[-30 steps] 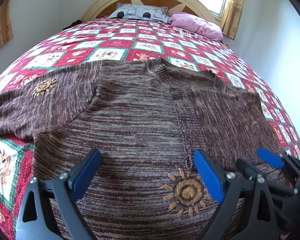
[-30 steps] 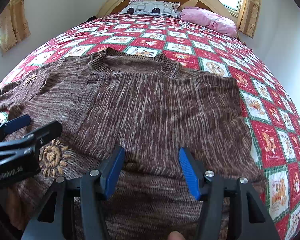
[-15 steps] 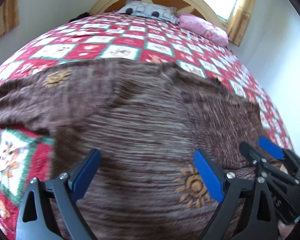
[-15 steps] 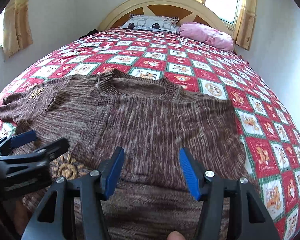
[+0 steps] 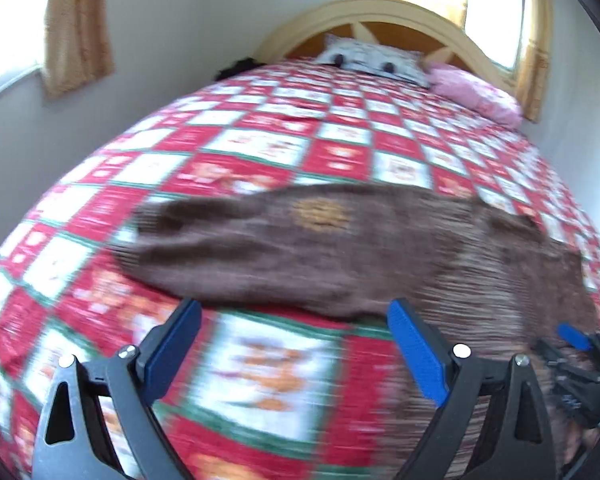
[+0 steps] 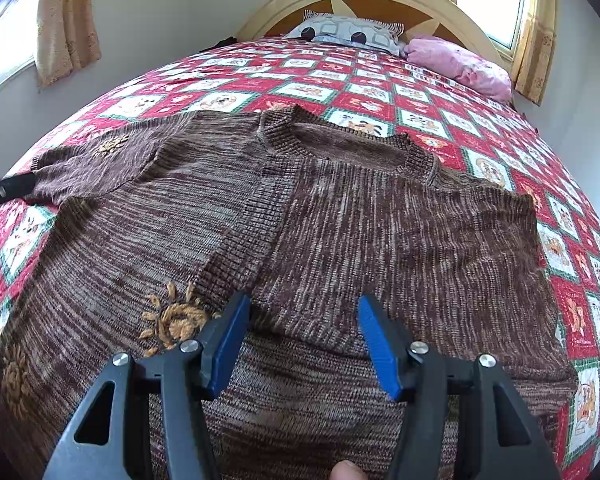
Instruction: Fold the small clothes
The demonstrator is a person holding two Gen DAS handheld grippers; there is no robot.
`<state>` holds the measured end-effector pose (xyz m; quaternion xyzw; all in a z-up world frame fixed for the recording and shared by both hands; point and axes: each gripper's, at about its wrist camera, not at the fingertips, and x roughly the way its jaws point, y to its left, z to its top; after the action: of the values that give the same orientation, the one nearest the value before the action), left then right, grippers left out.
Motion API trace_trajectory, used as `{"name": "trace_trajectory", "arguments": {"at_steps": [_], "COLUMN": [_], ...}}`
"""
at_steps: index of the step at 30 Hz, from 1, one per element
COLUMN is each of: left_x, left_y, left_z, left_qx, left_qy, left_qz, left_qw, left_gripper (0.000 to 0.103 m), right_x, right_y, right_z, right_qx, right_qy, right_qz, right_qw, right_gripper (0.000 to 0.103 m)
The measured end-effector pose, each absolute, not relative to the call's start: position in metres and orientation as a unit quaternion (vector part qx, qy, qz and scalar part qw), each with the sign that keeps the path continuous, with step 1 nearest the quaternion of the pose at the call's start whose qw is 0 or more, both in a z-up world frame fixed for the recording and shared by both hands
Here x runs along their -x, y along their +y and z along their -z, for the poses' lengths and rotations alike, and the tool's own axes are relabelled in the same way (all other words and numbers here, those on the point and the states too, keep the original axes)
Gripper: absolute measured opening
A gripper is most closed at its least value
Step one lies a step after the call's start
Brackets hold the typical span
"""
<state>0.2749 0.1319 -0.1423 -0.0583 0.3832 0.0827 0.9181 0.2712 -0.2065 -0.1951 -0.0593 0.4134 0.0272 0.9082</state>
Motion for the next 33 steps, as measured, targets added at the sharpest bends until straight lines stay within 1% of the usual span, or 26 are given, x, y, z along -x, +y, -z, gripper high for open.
{"name": "trace_trajectory", "arguments": {"at_steps": [4, 6, 8, 10, 11, 12, 15, 16, 22, 23, 24, 25, 27, 29, 33], "left_x": [-0.279, -0.282, -0.283, -0.286, -0.288, -0.292, -0.304, -0.308, -0.319, -0.319, -0.320, -0.322, -0.326, -0.324, -0.319], "left_y": [0.192, 0.218, 0.234, 0.242, 0.243, 0.242, 0.233, 0.230, 0.239, 0.241, 0.243, 0.247, 0.255, 0.256, 0.226], "left_z": [0.145, 0.150, 0.154, 0.160, 0.164, 0.169, 0.181, 0.183, 0.189, 0.190, 0.190, 0.192, 0.195, 0.189, 0.155], "left_qx": [0.057, 0.081, 0.119, 0.176, 0.195, 0.208, 0.229, 0.234, 0.272, 0.277, 0.279, 0.280, 0.299, 0.297, 0.220], "left_qy": [0.382, 0.389, 0.390, 0.395, 0.398, 0.404, 0.419, 0.422, 0.397, 0.393, 0.392, 0.394, 0.397, 0.385, 0.343], "left_qz": [-0.155, -0.170, -0.161, -0.126, -0.118, -0.114, -0.099, -0.092, -0.103, -0.108, -0.115, -0.120, -0.106, -0.108, -0.102], "left_qw": [0.909, 0.902, 0.899, 0.893, 0.888, 0.884, 0.873, 0.871, 0.871, 0.870, 0.869, 0.867, 0.861, 0.867, 0.907], "left_gripper": [0.096, 0.094, 0.088, 0.077, 0.075, 0.073, 0.060, 0.058, 0.054, 0.051, 0.034, 0.008, 0.007, 0.007, 0.007], "right_x": [-0.269, -0.267, -0.267, -0.266, -0.266, -0.266, -0.263, -0.263, -0.262, -0.262, -0.262, -0.262, -0.261, -0.261, -0.261], "right_y": [-0.206, -0.206, -0.205, -0.202, -0.199, -0.198, -0.195, -0.194, -0.192, -0.192, -0.191, -0.191, -0.191, -0.190, -0.191], "right_z": [0.193, 0.194, 0.194, 0.194, 0.193, 0.193, 0.193, 0.193, 0.192, 0.192, 0.192, 0.192, 0.192, 0.191, 0.191], "right_qx": [0.064, 0.064, 0.069, 0.079, 0.084, 0.088, 0.102, 0.105, 0.118, 0.118, 0.119, 0.120, 0.122, 0.124, 0.122], "right_qy": [0.406, 0.403, 0.401, 0.399, 0.398, 0.397, 0.392, 0.391, 0.386, 0.386, 0.386, 0.386, 0.385, 0.384, 0.385], "right_qz": [-0.024, -0.023, -0.020, -0.016, -0.014, -0.012, -0.005, -0.003, 0.003, 0.003, 0.003, 0.003, 0.004, 0.005, 0.004], "right_qw": [0.911, 0.913, 0.913, 0.914, 0.914, 0.914, 0.914, 0.914, 0.915, 0.915, 0.915, 0.915, 0.915, 0.915, 0.915], "right_gripper": [0.058, 0.058, 0.058, 0.058, 0.058, 0.058, 0.058, 0.058, 0.058, 0.058, 0.058, 0.058, 0.058, 0.058, 0.058]}}
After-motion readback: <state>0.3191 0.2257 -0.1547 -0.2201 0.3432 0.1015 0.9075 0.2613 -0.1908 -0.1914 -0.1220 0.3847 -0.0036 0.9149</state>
